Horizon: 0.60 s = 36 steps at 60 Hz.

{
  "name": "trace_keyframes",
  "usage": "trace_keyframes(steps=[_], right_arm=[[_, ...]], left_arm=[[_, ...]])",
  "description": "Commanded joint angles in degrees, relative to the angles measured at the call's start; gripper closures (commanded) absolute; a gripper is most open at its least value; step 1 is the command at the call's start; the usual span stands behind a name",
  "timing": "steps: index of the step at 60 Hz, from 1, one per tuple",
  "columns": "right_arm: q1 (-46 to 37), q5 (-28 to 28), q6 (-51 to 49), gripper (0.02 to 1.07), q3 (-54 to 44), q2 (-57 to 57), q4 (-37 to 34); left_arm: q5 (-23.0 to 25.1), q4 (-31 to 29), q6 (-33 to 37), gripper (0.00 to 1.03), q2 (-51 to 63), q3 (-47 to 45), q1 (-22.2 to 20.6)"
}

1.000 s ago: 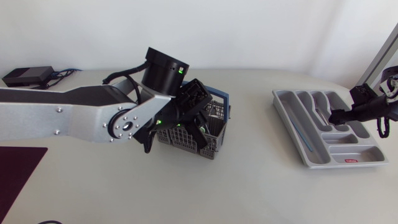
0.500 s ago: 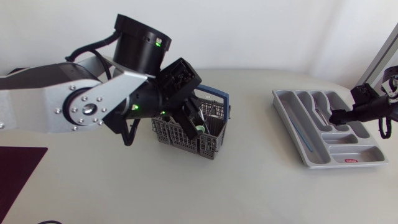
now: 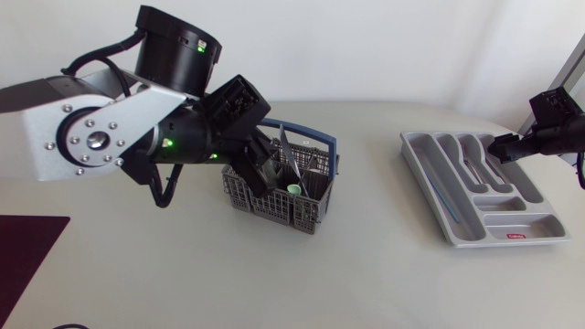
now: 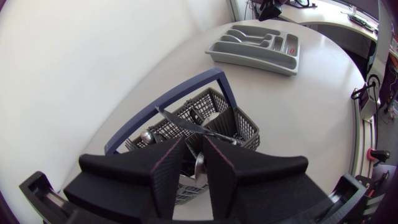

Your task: Sort the cutlery from the basket into the organizer compartments.

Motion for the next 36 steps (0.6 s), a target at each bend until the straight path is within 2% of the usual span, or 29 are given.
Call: trace_keyframes(steps=[1,22,36], right_arm=[[1.1,-0.1,-0.2,0.06,-2.9,-1.7,-0.9],[2.9,-0.1,-0.6,0.06,-6.7,-5.0,-0.9],[6.1,-0.7,-0.6,0.06,-11.1,-11.0,-2.4]], left_arm=[[0.9,-0.2,-0.8,0.80,-1.3,-0.9,-0.1],[3.0,-0.9,-1.6,0.80,-5.2,-3.7,-0.8],[6.7,-3.7,-0.8,0.80,-9.0,-5.4,1.0]])
